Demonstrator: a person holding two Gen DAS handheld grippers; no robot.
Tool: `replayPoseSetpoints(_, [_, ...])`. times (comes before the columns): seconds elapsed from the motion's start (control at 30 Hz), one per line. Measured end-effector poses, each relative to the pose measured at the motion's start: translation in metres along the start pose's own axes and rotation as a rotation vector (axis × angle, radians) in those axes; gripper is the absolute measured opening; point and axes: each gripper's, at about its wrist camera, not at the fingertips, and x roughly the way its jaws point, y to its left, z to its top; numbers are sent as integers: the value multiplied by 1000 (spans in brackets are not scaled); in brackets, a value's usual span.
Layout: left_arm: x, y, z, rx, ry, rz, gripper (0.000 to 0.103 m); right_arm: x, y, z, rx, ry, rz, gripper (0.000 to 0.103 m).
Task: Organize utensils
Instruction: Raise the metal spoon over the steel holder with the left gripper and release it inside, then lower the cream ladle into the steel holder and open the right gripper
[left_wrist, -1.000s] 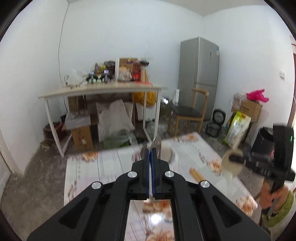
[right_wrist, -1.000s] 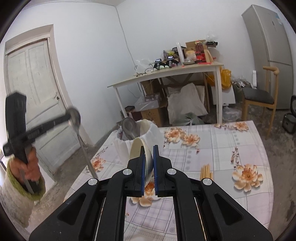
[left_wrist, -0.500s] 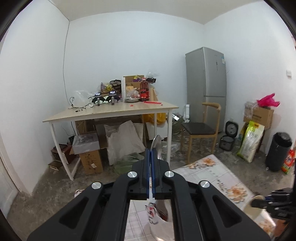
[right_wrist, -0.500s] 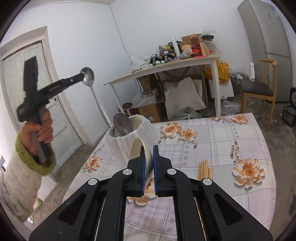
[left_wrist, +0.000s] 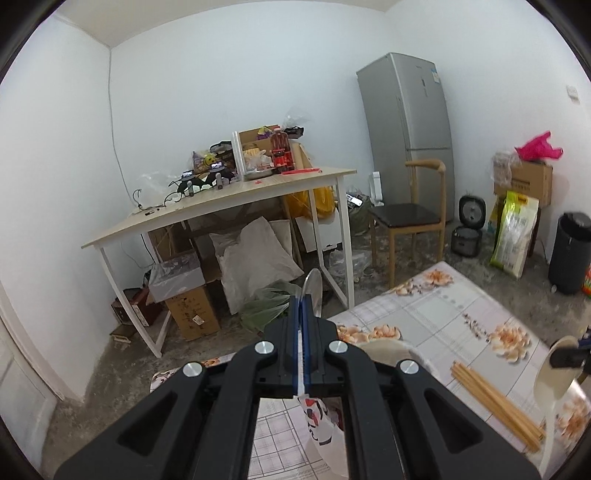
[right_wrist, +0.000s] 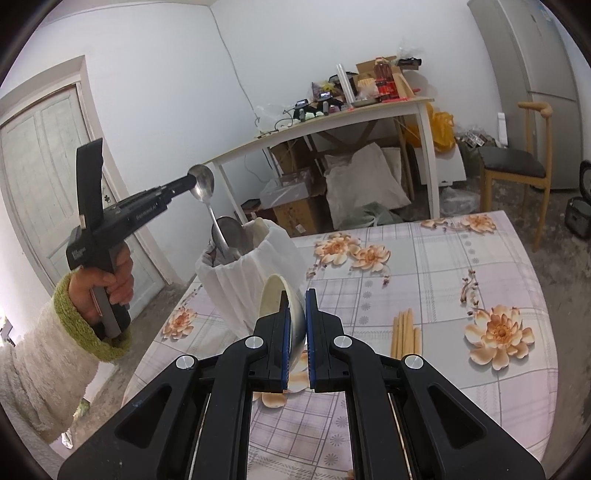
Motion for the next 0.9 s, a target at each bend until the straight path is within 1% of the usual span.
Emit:
replayPoseSetpoints(0.2, [5,-13,-16,51,28,-2,1,3,-1,-1,2,6,3,6])
replayPoseSetpoints(0.5, [11,-20,-34,70,103,-22,2,2,-1,-1,-2,11,5,6])
replayPoseSetpoints(0.57, [12,-19,-37,67,115,-28,2,3,-1,-1,-1,11,5,6])
replayPoseSetpoints(0.73, [20,-16,-42,36,177,-52,3,3,-1,-1,-3,14,8,6])
replayPoseSetpoints(0.9, [20,-12,-43,4,200,-77,4,4,1,-2,-3,14,7,6])
